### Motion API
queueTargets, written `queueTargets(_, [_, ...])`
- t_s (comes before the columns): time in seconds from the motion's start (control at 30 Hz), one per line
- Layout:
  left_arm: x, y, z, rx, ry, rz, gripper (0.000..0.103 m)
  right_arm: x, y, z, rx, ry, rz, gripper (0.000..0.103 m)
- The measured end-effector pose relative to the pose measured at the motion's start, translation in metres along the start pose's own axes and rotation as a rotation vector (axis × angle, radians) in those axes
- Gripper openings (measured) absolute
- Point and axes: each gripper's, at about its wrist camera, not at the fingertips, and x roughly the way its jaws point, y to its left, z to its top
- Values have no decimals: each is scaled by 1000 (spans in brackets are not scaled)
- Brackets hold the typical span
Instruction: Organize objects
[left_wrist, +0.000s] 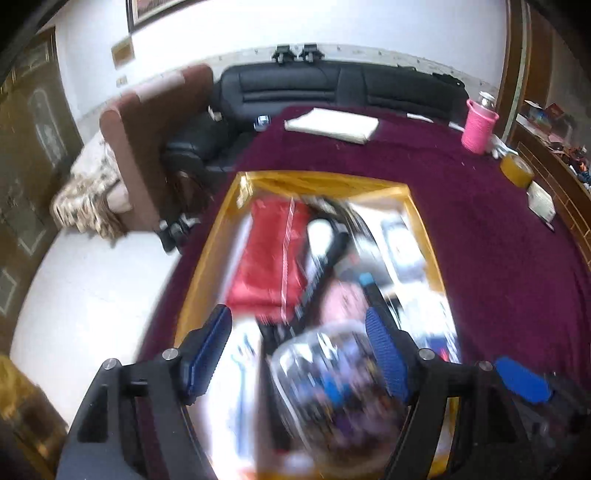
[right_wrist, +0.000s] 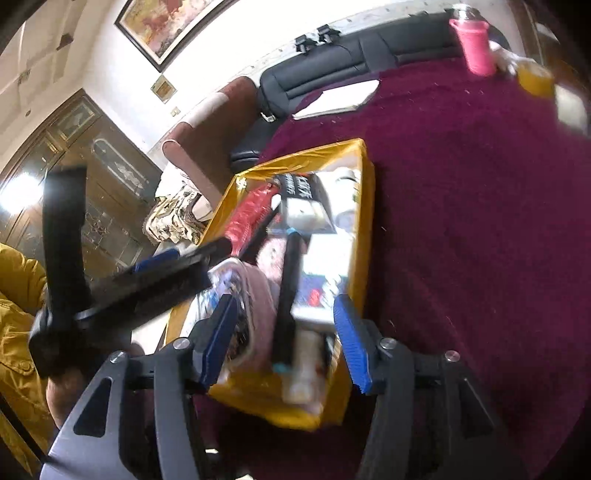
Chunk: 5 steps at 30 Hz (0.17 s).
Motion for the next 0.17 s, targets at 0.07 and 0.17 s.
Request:
queueTargets(0.07, [-4,-2,-7,-9,-1,-1,70,-5,-6,-2,13,4,-6,53])
queueTargets(0.17, [-17,-6,-12,-18,-19,7,70,-12,-13,-4,32,6,8,53])
